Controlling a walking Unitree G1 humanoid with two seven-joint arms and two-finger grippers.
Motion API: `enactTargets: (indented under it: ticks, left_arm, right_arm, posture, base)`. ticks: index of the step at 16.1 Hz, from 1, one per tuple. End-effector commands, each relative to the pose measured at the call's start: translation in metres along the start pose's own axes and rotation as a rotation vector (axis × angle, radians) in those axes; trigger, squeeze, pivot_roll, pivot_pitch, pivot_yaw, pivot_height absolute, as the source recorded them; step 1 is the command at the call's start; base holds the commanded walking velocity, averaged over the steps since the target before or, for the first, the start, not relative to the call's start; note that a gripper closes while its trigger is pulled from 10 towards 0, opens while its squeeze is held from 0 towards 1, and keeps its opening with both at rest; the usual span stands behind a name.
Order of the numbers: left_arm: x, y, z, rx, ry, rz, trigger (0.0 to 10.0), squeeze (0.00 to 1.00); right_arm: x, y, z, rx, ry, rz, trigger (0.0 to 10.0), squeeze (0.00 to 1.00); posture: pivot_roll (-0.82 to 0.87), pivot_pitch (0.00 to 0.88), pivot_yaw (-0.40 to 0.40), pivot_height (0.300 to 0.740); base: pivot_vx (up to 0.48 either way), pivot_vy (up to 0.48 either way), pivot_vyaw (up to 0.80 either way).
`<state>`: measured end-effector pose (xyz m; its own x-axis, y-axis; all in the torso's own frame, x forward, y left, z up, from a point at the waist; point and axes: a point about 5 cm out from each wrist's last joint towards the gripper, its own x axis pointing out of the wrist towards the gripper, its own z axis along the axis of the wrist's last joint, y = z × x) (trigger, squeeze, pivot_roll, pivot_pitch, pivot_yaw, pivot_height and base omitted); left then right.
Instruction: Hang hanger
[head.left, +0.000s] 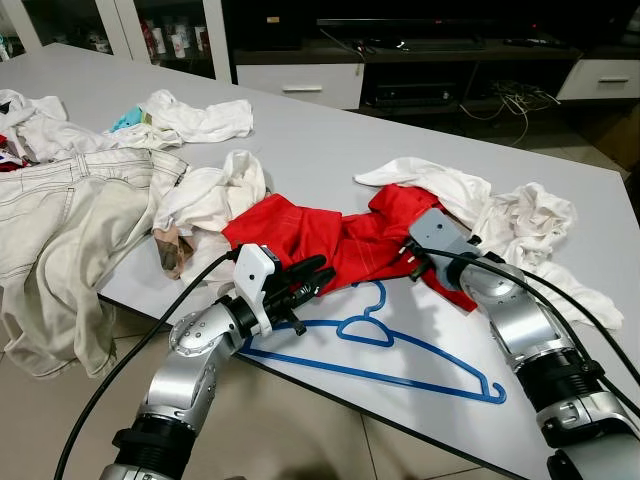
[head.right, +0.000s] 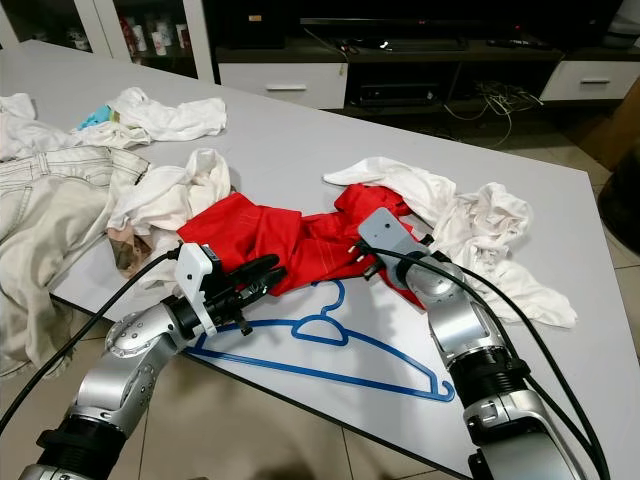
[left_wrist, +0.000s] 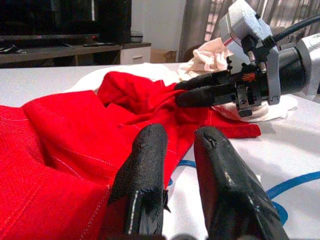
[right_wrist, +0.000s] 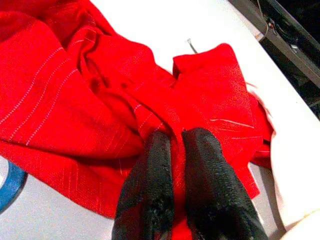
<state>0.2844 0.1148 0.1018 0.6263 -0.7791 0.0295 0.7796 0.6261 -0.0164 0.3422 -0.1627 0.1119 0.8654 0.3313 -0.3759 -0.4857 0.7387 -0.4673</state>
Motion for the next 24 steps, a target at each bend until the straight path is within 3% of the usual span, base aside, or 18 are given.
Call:
enactTargets:
  ticks: [1, 5, 7, 14, 21, 23, 24]
  left_arm:
    - [0.005, 0.002, 0.008, 0.038, -0.015, -0.006, 10.0, 0.0]
    - [0.006, 0.002, 0.009, 0.042, -0.016, -0.005, 10.0, 0.0]
    - [0.006, 0.002, 0.009, 0.044, -0.017, -0.006, 10.0, 0.0]
    - [0.008, 0.002, 0.009, 0.048, -0.025, 0.001, 10.0, 0.0]
    - [0.009, -0.001, 0.008, 0.057, -0.02, -0.004, 10.0, 0.0]
    - [0.009, -0.001, 0.008, 0.061, -0.019, -0.005, 10.0, 0.0]
    - [0.008, -0.001, 0.008, 0.061, -0.019, -0.004, 10.0, 0.0]
  right_arm:
    - [-0.001, -0.004, -0.005, 0.002, 0.015, -0.004, 0.0, 0.0]
    - [-0.002, -0.003, -0.007, 0.025, 0.013, -0.007, 0.0, 0.0]
    - [0.001, -0.012, 0.007, 0.079, -0.045, -0.048, 0.0, 0.0]
    - [-0.001, -0.088, 0.105, 0.138, -0.372, -0.317, 0.0, 0.0]
    - [0.006, -0.08, 0.165, 0.083, -0.544, -0.253, 0.0, 0.0]
    - [-0.005, -0.092, 0.205, 0.075, -0.678, -0.314, 0.0, 0.0]
    - [-0.007, -0.094, 0.208, 0.074, -0.692, -0.325, 0.0, 0.0]
  posture:
    - [-0.05, 0.0, -0.018, 0.74]
    - [-0.05, 0.0, -0.015, 0.74]
    - [-0.05, 0.0, -0.012, 0.74]
    - [-0.03, 0.0, -0.03, 0.74]
    - [-0.03, 0.0, -0.026, 0.74]
    - [-0.02, 0.0, -0.026, 0.74]
    - [-0.02, 0.0, -0.026, 0.74]
  base:
    - [0.0, 0.0, 0.0]
    - [0.0, 0.0, 0.0]
    - [0.0, 0.0, 0.0]
    - [0.0, 0.0, 0.0]
    - [0.0, 0.0, 0.0]
    - [0.0, 0.0, 0.0]
    - [0.0, 0.0, 0.0]
